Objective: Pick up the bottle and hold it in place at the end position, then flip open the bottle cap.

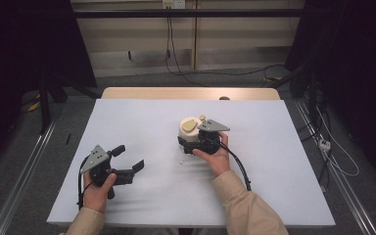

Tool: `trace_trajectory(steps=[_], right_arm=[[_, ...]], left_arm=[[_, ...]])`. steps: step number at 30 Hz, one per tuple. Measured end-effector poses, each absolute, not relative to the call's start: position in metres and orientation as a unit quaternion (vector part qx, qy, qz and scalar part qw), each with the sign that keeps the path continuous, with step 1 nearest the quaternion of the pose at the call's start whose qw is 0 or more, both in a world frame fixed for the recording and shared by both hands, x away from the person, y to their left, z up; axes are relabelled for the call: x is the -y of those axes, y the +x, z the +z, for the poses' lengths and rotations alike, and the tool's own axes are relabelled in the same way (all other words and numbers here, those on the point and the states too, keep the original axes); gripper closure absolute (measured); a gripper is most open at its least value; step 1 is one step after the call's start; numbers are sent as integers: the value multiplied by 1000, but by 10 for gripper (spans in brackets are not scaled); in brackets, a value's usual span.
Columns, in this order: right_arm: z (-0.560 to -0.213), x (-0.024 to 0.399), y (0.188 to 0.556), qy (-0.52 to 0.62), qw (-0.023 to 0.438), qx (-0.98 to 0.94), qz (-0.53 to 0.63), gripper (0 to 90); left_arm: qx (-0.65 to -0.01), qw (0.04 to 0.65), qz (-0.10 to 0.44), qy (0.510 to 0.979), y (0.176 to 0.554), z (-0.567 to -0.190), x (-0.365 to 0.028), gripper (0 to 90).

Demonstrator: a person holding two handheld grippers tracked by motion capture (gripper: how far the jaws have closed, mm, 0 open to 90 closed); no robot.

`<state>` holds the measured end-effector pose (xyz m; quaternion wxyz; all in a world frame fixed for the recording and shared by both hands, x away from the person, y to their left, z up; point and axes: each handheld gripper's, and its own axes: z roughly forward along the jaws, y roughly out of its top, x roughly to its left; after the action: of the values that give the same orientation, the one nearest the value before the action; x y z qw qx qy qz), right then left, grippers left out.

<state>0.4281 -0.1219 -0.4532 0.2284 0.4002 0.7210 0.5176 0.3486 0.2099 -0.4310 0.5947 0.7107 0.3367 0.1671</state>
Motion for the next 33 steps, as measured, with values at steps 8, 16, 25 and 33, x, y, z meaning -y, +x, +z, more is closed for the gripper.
trace_trajectory(steps=[8,16,25,33], right_arm=[[-453,122,428,401,229,-722,516,57],[-453,121,428,401,230,-721,516,57],[-453,121,428,401,228,-721,517,57],[-453,121,428,401,229,-721,516,57]], left_arm=[[-339,595,155,712,352,-426,-204,30],[-338,591,145,718,357,-421,-193,31],[-334,594,136,719,366,-414,-179,34],[-336,585,124,728,374,-412,-165,48]])
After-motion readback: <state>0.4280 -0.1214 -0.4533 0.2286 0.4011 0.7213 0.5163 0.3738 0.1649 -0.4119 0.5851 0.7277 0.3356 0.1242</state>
